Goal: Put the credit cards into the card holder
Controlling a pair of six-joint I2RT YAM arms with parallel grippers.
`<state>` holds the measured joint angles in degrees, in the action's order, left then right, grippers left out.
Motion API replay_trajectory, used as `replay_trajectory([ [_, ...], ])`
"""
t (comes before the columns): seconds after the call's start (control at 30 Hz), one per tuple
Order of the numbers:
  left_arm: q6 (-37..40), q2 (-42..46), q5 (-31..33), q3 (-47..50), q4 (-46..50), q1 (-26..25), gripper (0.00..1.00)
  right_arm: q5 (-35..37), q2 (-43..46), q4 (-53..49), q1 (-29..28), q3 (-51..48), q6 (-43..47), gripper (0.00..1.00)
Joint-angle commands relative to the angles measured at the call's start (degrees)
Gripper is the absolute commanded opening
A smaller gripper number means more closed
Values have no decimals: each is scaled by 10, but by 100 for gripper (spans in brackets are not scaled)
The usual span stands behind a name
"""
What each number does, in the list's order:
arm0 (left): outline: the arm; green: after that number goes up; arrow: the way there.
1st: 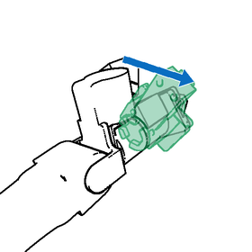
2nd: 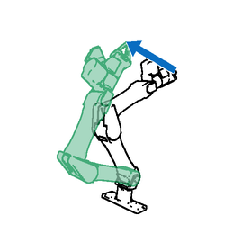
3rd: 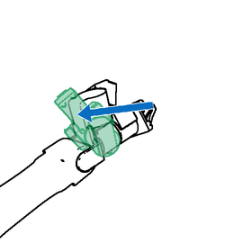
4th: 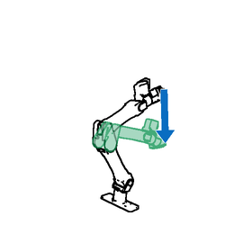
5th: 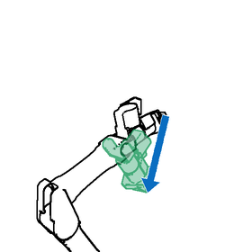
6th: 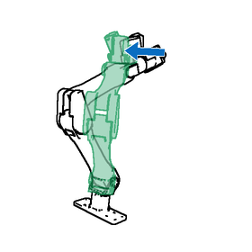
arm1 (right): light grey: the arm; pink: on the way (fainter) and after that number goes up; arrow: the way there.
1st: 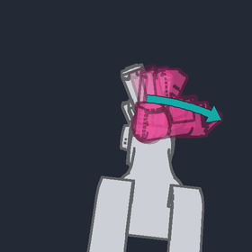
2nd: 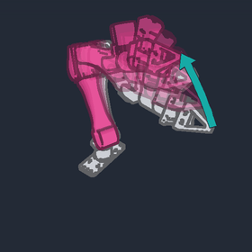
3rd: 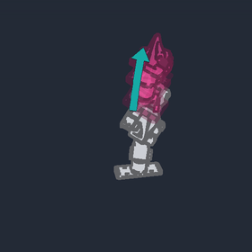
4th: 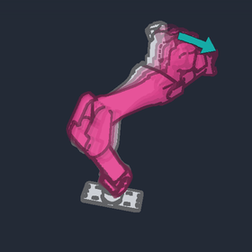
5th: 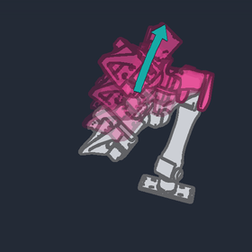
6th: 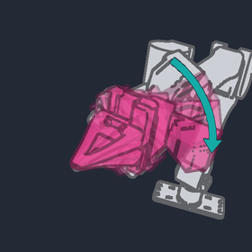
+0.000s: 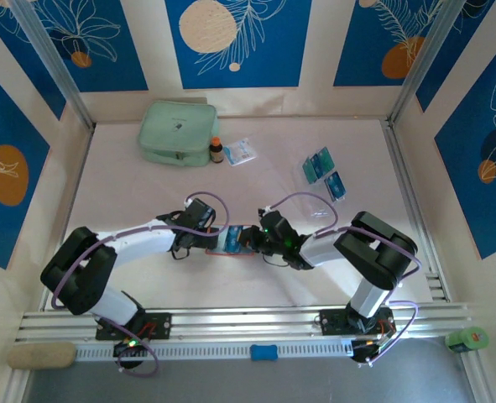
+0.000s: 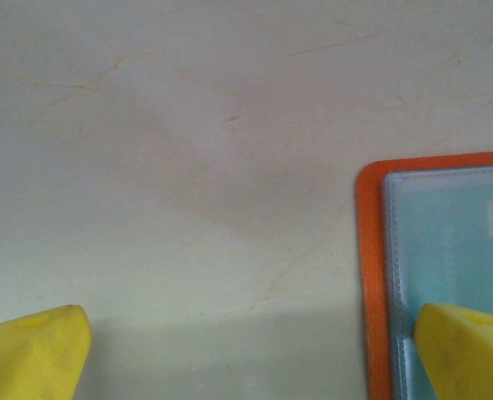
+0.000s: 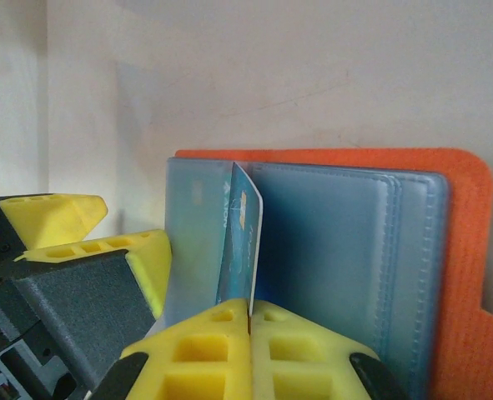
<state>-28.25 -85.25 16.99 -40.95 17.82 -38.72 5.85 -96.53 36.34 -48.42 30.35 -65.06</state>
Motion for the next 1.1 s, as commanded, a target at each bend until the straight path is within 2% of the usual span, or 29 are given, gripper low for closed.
replay_trajectory([
  [0.0, -4, -13, 7, 15, 17, -4, 100, 12, -2, -41, -7, -6, -6, 0],
  [1.07, -7, -10, 3, 16, 13, -6, 100, -22, -49, -78, -3, 38, -15, 0],
])
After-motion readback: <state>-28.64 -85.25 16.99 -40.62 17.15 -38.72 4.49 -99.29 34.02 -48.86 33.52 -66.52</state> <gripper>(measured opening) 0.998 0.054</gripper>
